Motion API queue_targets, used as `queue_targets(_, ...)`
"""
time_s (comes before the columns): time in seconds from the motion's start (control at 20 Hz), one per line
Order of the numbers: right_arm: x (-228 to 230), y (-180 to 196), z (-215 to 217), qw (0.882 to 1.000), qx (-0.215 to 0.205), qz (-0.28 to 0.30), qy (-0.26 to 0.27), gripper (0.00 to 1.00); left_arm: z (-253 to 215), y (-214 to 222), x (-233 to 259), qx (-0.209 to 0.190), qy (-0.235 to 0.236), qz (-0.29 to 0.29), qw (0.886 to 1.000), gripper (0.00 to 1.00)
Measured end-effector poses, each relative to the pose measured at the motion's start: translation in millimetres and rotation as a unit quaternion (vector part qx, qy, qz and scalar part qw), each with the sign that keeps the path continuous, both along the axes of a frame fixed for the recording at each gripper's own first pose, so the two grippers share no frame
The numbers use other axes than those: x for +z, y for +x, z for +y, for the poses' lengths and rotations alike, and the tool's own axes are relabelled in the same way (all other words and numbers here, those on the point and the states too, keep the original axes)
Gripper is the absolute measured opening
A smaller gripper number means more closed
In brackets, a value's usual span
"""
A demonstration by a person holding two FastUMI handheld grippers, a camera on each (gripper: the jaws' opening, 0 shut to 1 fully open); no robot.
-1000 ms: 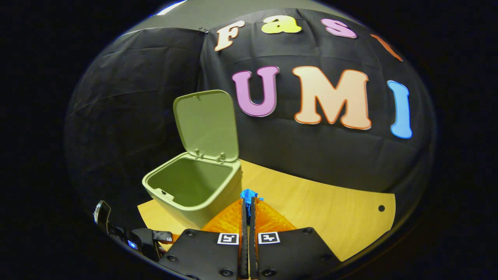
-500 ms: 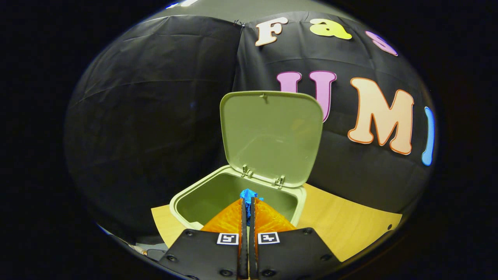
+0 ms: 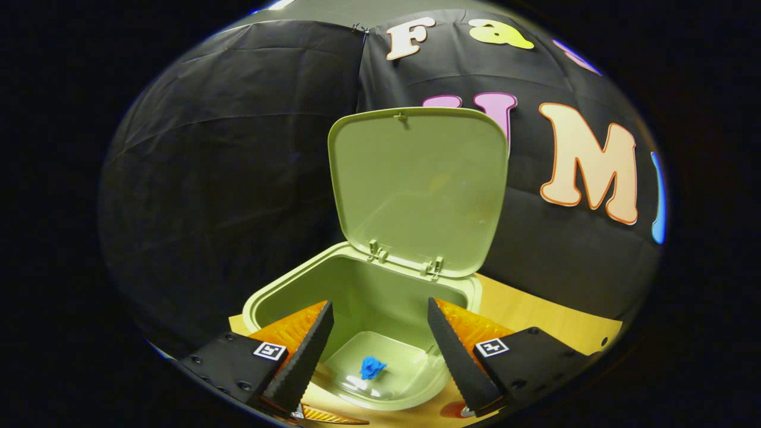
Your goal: Press the lid of the desktop garbage bin to open it, pick up the crumpled paper on the desktop and throw it into the bin, then pick up the pop can on the desktop and drop it into the bin, and finally close the garbage bin lid.
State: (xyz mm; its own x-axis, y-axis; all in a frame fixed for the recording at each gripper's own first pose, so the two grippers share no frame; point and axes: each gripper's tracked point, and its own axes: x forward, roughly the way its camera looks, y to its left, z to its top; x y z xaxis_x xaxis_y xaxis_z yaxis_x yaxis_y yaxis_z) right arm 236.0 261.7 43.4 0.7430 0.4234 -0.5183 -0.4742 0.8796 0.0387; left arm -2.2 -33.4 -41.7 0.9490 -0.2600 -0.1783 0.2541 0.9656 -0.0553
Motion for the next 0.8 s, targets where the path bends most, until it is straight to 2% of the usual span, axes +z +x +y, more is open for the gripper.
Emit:
queue_targets(0.25,14,-8,-42,1.0,-0.021,-0.02,0.008,0.98,-4,-2,0,-0.004,0.0,0.0,1.0,0.94)
queue_targets(0.5,26,-24,-133,0.995,-0.088,-0.053,-0.014,0.98,-10,-3,-2,-0.01,0.006,0.004,1.0,0.94)
queue_targets(0.8,19,-74,-220,0.986,-0.145,-0.077,-0.021,0.98,-19,-1,-5,-0.018,0.014,0.006,1.0,0.94)
